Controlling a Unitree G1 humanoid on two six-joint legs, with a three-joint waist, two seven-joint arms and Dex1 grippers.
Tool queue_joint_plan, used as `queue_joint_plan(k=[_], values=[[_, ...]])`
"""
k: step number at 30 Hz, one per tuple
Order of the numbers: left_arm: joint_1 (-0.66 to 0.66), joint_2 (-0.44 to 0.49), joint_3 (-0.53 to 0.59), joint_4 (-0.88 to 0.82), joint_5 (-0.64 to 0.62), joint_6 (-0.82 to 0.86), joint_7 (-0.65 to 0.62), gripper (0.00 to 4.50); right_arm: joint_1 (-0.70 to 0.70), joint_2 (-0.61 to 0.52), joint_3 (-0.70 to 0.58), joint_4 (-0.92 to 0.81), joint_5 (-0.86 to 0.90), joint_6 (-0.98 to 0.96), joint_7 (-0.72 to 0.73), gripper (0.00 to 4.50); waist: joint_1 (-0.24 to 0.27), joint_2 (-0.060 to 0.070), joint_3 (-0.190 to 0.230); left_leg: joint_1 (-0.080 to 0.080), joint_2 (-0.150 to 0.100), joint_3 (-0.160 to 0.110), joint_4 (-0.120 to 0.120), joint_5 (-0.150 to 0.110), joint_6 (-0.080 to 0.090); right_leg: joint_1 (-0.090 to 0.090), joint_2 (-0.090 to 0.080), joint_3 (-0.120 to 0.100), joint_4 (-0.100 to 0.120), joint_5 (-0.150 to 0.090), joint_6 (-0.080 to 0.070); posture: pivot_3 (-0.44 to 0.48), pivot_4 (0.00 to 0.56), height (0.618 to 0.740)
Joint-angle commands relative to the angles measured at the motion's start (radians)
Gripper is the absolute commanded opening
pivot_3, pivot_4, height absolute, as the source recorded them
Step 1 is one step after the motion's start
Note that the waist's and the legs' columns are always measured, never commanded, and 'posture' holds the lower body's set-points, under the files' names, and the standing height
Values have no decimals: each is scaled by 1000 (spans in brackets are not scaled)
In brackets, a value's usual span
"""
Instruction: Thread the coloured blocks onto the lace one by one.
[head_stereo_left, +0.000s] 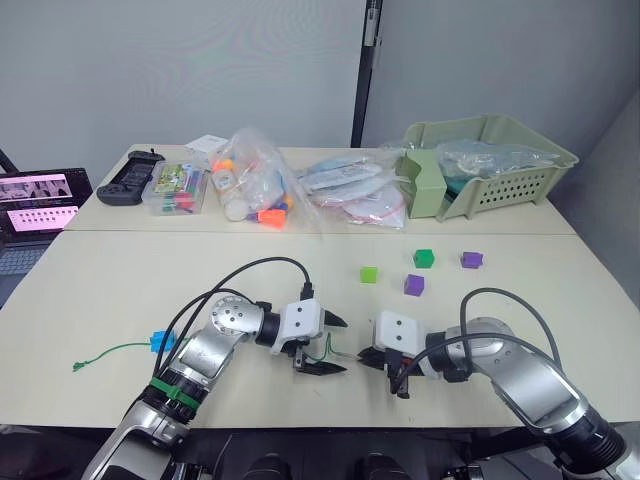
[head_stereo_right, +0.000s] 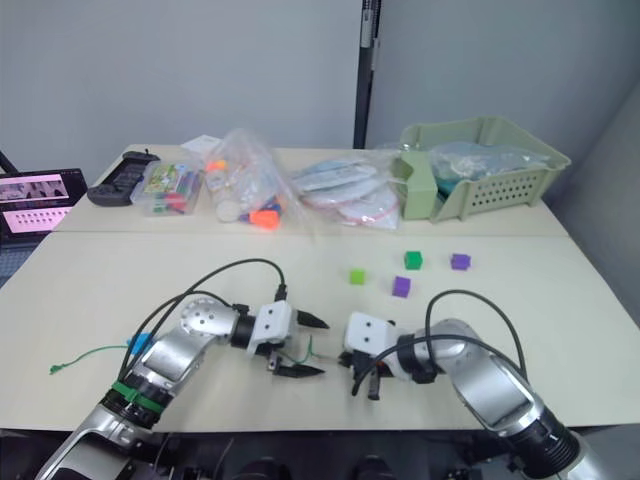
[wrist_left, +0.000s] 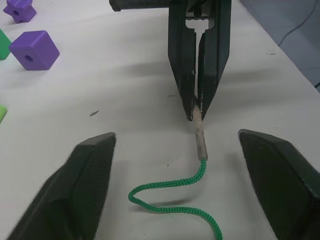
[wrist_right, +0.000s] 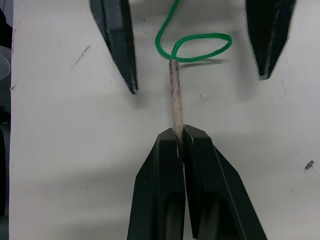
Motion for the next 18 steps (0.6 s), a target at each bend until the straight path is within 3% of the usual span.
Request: queue_joint_plan(k=[1, 9, 18], values=[[-21, -13, -7, -18, 12, -4, 9, 2607, -17, 0, -16, -32, 5, 1, -3, 0, 0, 0, 0, 0, 0, 0, 0, 0, 0, 0, 0, 0, 0, 0, 0, 0, 150, 740], [-20, -11, -13, -8, 23, -1, 1, 37, -17, 4, -12, -32, 3, 3, -11, 0, -1, 0, 0, 0, 0, 0, 0, 0, 0, 0, 0, 0, 0, 0, 0, 0, 150, 740], [-17, 6, -19, 0, 32, 15, -11, 37, -21, 6, -10, -32, 3, 3, -19, 0, -1, 0, 0, 0, 0, 0, 0, 0, 0, 0, 0, 0, 0, 0, 0, 0, 150, 740]])
